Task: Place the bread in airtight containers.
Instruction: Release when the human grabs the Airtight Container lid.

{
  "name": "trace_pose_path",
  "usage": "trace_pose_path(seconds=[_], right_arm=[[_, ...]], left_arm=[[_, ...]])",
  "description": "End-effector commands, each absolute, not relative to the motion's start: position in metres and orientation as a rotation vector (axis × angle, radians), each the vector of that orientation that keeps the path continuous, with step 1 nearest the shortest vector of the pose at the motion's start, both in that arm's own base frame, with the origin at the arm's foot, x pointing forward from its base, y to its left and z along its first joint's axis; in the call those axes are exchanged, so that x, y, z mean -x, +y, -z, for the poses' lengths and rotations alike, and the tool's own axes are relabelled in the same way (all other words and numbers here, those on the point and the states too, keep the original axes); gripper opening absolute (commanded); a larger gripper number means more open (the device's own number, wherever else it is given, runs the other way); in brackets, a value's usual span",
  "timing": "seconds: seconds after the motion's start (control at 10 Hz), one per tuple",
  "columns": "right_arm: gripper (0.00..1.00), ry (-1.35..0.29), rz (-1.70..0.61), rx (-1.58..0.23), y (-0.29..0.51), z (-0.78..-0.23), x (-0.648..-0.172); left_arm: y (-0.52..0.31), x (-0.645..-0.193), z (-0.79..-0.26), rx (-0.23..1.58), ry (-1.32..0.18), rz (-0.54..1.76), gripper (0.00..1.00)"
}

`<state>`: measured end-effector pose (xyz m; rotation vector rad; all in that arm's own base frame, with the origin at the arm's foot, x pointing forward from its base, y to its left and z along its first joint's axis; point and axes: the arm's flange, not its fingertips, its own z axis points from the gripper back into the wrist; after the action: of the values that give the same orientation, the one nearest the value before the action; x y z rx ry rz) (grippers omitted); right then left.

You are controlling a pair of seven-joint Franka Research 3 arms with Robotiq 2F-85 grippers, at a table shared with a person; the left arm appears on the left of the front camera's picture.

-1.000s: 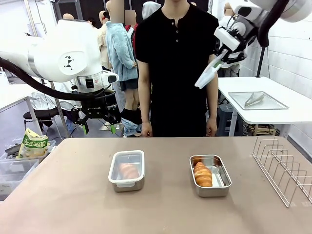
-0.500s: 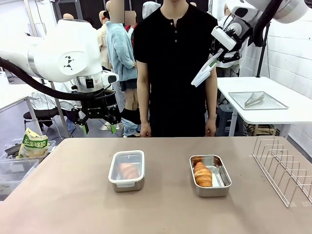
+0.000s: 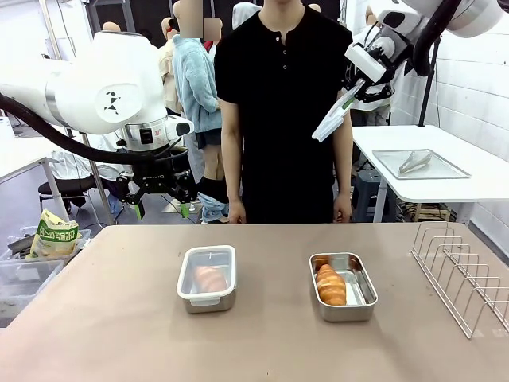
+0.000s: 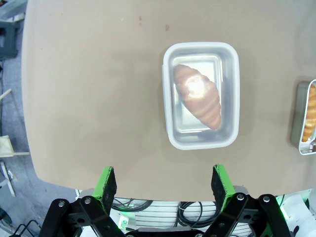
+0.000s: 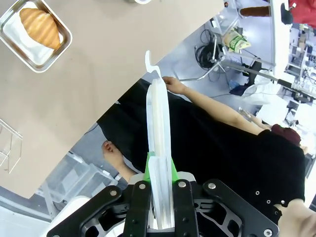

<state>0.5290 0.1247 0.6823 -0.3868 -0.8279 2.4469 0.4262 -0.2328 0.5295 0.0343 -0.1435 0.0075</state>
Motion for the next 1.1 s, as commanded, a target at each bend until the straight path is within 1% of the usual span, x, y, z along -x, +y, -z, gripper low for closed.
trace_pose_path(seconds=[0.0,1.0], right_arm=[[0.00,-0.820,-2.440,0.389,0.1244,-0.6802,-0.5243],[0.00,-0.820,-2.440,0.389,0.1244,-0.6802,-0.5243]], left_arm=[[-0.2303,-0.4261,-0.5307,-0.030,-0.144,-0.010,1.00],[-0.2303,-0.4261,-0.5307,-0.030,-0.144,-0.010,1.00]])
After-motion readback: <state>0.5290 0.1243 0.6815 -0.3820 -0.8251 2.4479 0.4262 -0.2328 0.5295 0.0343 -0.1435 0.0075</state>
